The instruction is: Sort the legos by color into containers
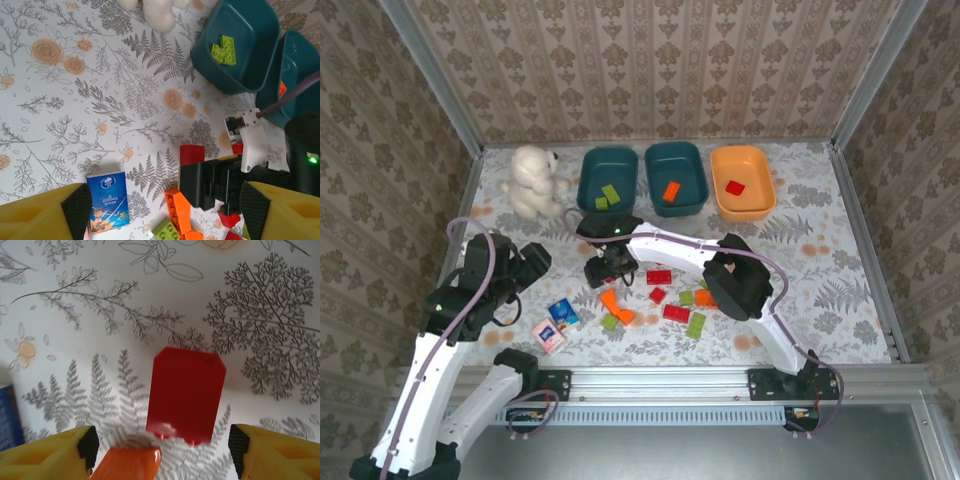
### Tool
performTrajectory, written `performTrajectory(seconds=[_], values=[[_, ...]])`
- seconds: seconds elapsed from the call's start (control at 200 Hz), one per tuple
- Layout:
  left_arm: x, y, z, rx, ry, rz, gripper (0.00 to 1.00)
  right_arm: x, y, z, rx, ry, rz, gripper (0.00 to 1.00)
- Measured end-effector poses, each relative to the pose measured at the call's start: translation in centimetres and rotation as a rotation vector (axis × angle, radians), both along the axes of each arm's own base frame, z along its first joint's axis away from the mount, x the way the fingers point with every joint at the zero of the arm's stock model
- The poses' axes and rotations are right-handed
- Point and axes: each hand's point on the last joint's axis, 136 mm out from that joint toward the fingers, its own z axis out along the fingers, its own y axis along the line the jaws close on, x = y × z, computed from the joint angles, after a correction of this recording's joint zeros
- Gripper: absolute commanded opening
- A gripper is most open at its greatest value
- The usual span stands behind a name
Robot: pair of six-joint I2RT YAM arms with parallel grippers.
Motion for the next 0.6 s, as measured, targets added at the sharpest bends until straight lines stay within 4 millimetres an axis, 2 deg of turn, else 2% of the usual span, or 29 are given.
performTrajectory(seconds=[0.125,0.305,0.42,0.6], values=[[0.0,-0.1,-0.1,-0.001,0.007,-0.003,0.81,0.9,0.3,-1.2,-0.034,-0.011,-0.006,0.64],[0.0,-0.3,0.2,-0.011,0.003,-0.012,0.81,1.8,0.4,-2.6,-0.076,-0.029,-0.017,0.43],[0.0,-0.4,0.6,-0.017,-0.008,-0.018,0.81,2.3,0.4,-2.2,-0.083,-0.043,-0.027,0.29],[0.1,-0.9,0.8,-0.032,-0.01,-0.044,0.81,3.0,-0.2,-1.4,-0.089,-0.058,-0.044,0.25]])
